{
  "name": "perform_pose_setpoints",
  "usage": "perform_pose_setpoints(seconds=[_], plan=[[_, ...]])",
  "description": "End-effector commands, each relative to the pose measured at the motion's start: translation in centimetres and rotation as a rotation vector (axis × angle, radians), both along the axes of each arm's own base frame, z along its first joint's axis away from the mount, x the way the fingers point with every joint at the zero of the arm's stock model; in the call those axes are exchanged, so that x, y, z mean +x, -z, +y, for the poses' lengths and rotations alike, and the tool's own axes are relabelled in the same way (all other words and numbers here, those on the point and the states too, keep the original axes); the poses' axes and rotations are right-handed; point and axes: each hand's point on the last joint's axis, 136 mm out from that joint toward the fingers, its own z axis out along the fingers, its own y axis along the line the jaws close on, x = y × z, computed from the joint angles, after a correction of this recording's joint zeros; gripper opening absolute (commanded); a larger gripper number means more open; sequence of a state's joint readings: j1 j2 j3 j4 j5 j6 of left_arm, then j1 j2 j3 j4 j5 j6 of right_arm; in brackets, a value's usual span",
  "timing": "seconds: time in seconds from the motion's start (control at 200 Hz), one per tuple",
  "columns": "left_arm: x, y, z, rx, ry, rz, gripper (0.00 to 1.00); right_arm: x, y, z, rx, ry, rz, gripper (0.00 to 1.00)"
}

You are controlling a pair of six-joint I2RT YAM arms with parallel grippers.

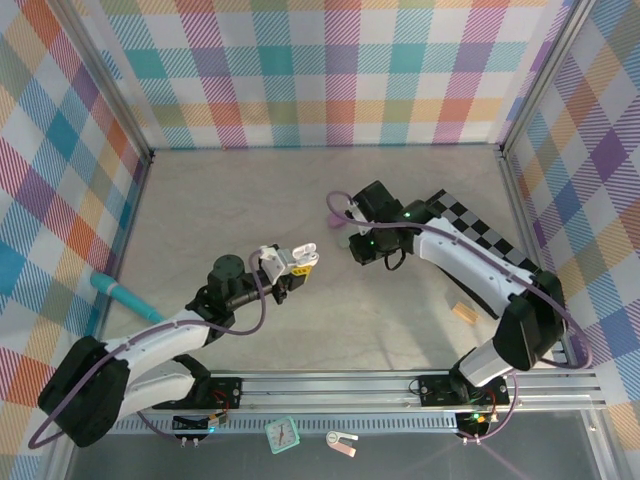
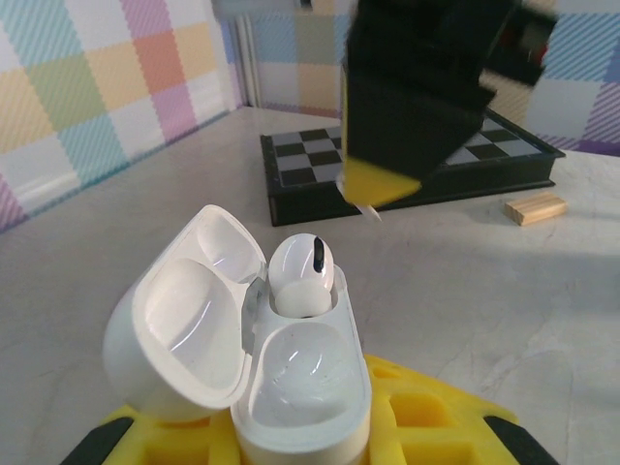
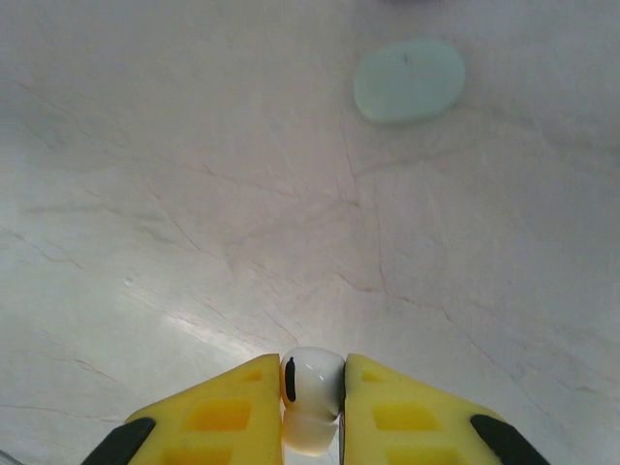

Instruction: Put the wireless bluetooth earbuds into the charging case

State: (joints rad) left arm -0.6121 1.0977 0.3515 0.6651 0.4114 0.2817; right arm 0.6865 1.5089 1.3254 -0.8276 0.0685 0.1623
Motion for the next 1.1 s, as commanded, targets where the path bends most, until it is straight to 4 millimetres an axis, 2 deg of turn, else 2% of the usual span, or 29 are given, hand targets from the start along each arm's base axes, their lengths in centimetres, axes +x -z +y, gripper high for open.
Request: perform_pose_setpoints(seconds=[0.0,0.26,0.485,0.65,1.095], plan=[[0.0,-2.8,-2.0,-0.045,0.064,-0.082,0.06,-0.2,-2.4,1.2,0.108,-0.069,-0.076,0.20],[0.1,-2.2,-5.2,-0.083,0.142,-0.027,0.06,-1.7,-6.6,2.7,0.264,-0.185,-0.200,0.20],[0.2,-2.6,-7.1,-0.121,0.168,-0.003,0.06,-2.9,-8.0,4.3,0.328,-0.280,-0.265,0.20],[0.1,-3.6,-7.5,-0.159,0.178,-0.003,0.06,-3.3,-8.2,5.2,0.358,-0.328,-0.282,0.20],[0.1,-4.4,-7.8,-0.168,0.178,0.001,0.06,-3.8,-7.6,6.2,0.399,-0.368,-0.265,0.20]])
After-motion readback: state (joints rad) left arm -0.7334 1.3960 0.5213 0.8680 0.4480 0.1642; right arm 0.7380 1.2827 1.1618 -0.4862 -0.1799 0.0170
